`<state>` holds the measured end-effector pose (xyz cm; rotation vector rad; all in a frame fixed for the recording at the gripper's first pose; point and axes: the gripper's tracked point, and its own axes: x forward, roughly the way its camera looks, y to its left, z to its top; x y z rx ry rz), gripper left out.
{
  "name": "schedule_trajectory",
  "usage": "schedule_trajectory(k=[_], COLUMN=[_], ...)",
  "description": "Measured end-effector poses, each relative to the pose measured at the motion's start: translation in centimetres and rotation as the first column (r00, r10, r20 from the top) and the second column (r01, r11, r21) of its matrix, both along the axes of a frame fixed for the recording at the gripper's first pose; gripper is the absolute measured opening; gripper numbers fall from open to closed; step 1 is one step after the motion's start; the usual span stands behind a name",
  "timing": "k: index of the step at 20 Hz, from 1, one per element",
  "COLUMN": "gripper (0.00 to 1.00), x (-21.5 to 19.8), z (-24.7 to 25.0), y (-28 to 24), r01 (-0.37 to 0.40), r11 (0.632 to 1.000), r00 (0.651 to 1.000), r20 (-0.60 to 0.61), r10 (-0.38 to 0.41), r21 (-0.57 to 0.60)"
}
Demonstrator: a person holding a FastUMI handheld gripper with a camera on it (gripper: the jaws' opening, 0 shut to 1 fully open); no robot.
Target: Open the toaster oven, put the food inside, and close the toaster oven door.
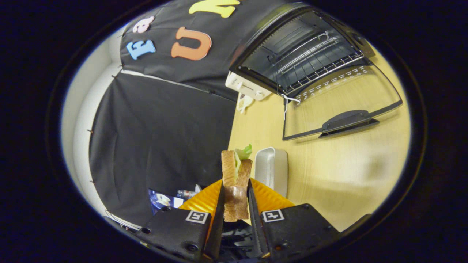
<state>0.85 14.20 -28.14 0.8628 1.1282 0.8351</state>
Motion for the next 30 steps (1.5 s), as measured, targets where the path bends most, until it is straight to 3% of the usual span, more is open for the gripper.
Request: schedule_trajectory(k=[3,7,11,14,17,22,30], gripper=[0.4,0.4,0.4,0.4,0.39,0.39,0.4], x=[1.8,5.3,9.1,11.0,13.6,19.9,28.4], z=[0.6,0.6,0.6,-0.5,-1.1,-2.7,-4.2], y=[-1.5,-3.7,-6.8,-8.1,-9.6,-10.7,-9.1], r01=[0.118,0.277,0.511,0.597,0.702,0.777,0.825], r11=[0.989,0.95,0.828,0.761,0.651,0.571,0.528], r00=[0.992,0.947,0.823,0.762,0.674,0.597,0.527], r20=[0.022,0.123,0.149,0.117,0.025,-0.019,0.062], r10=[-0.121,-0.295,-0.549,-0.637,-0.738,-0.802,-0.848], r21=[0.086,0.143,0.229,0.255,0.291,0.266,0.203])
